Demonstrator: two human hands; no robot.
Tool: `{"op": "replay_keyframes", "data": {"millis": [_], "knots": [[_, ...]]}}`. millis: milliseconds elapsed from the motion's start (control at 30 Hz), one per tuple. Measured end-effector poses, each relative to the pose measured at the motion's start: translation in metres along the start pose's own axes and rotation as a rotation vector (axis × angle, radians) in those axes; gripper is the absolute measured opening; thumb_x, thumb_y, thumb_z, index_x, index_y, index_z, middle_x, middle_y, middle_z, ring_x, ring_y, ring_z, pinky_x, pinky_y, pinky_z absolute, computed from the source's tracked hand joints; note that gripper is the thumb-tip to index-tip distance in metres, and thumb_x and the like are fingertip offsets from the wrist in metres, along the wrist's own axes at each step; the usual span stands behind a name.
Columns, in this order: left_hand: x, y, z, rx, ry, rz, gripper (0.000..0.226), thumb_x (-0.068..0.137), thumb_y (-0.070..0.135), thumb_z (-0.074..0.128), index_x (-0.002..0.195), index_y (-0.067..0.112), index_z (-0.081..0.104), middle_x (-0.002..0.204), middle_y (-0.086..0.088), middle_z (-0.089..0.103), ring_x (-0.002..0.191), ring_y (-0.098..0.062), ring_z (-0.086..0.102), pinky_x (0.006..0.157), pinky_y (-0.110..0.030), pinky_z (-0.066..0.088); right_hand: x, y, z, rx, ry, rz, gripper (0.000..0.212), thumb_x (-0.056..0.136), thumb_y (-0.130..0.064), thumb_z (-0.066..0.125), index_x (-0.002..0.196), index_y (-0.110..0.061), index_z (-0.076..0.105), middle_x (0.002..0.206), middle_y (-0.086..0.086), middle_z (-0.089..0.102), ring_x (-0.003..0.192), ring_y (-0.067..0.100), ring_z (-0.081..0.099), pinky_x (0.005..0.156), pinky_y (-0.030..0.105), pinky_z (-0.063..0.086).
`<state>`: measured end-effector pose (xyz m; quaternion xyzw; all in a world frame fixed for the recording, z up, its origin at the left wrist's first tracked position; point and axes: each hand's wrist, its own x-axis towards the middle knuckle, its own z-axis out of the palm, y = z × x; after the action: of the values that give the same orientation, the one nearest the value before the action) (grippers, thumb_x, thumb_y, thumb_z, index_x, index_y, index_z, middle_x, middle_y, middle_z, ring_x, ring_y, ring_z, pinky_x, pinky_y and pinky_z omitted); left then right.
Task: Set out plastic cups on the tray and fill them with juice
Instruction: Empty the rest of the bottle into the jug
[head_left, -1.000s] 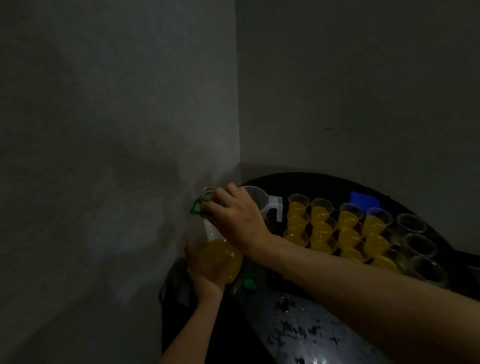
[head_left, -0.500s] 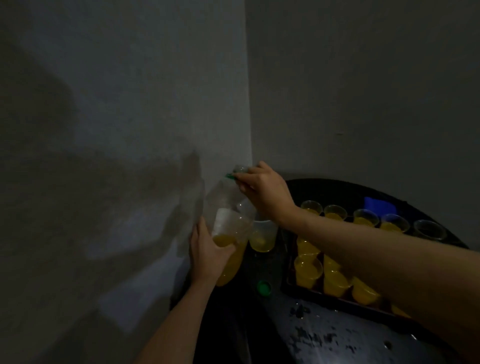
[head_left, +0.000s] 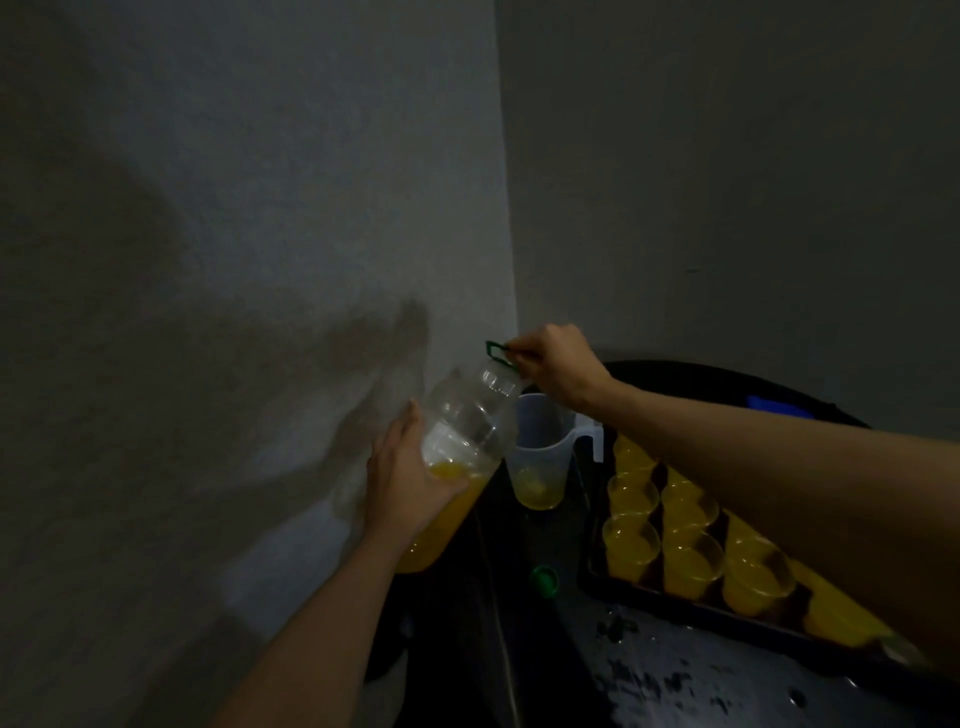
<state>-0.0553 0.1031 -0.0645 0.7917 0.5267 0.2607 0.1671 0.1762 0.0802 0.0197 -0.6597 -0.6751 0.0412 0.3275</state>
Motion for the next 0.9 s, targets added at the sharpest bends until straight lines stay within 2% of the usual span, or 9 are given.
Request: {"op": "replay_keyframes", "data": {"millis": [100,200,300,467,633,733,833,900], "knots": [[0.002,0.001,-0.004,0.05,-0.027,0.027,0.126,0.061,0.041,0.092,0.161,0.018,0.018,0.155,-0.008,0.039,0.143,-0.029,0.033,0.114,-0.045,0.036,0.001,0.005,-0.001,0.008,-0.046,0.046,0.021,0.099,-0.017,0.06,0.111,-0.009,0.075,0.094,0.012,0.075,0.086,0.022,0.07,0.083,0.04,0.056],[0.006,0.004,-0.009,0.098,-0.043,0.063,0.128,0.059,0.045,0.092,0.161,0.02,0.019,0.144,-0.006,0.048,0.136,-0.029,0.039,0.11,-0.042,0.04,0.001,0.008,0.0,-0.026,-0.062,0.073,0.023,0.1,-0.019,0.059,0.112,-0.008,0.075,0.091,0.014,0.074,0.085,0.025,0.069,0.08,0.041,0.055],[0.01,0.005,-0.016,0.122,-0.057,0.088,0.127,0.058,0.048,0.09,0.161,0.023,0.021,0.132,-0.004,0.052,0.13,-0.028,0.043,0.106,-0.044,0.043,0.002,0.011,0.0,0.015,-0.077,0.121,0.023,0.1,-0.019,0.059,0.113,-0.008,0.074,0.092,0.012,0.075,0.084,0.02,0.069,0.08,0.038,0.056],[0.012,0.006,-0.024,0.187,-0.088,0.105,0.122,0.057,0.051,0.089,0.159,0.029,0.027,0.127,-0.003,0.053,0.127,-0.027,0.045,0.102,-0.04,0.045,0.002,0.013,0.002,0.026,-0.119,0.164,0.024,0.101,-0.02,0.058,0.11,-0.005,0.075,0.091,0.014,0.075,0.08,0.018,0.07,0.078,0.032,0.057],[0.014,0.008,-0.033,0.247,-0.125,0.131,0.118,0.06,0.05,0.088,0.159,0.036,0.025,0.121,-0.001,0.052,0.124,-0.026,0.045,0.101,-0.038,0.041,0.002,0.011,0.005,0.039,-0.134,0.204,0.023,0.1,-0.018,0.059,0.112,-0.005,0.074,0.094,0.014,0.075,0.077,0.016,0.067,0.071,0.022,0.048],[0.015,0.013,-0.04,0.286,-0.142,0.151,0.116,0.062,0.049,0.088,0.159,0.036,0.025,0.123,-0.002,0.052,0.124,-0.025,0.044,0.102,-0.038,0.04,0.002,0.012,0.008,0.047,-0.141,0.222,0.024,0.1,-0.017,0.058,0.114,-0.004,0.072,0.095,0.013,0.074,0.076,0.015,0.065,0.073,0.025,0.05],[0.018,0.016,-0.045,0.309,-0.164,0.161,0.115,0.063,0.051,0.087,0.159,0.036,0.025,0.124,-0.001,0.052,0.124,-0.026,0.044,0.106,-0.039,0.038,0.001,0.014,0.009,0.041,-0.153,0.24,0.024,0.101,-0.018,0.057,0.108,-0.002,0.074,0.094,0.015,0.073,0.08,0.023,0.068,0.083,0.038,0.056],[0.02,0.015,-0.046,0.331,-0.178,0.164,0.115,0.064,0.053,0.086,0.159,0.036,0.025,0.125,-0.001,0.052,0.125,-0.026,0.044,0.105,-0.038,0.036,0.001,0.016,0.01,0.047,-0.142,0.252,0.024,0.1,-0.019,0.058,0.104,-0.002,0.075,0.092,0.015,0.074,0.078,0.02,0.067,0.085,0.041,0.057]]}}
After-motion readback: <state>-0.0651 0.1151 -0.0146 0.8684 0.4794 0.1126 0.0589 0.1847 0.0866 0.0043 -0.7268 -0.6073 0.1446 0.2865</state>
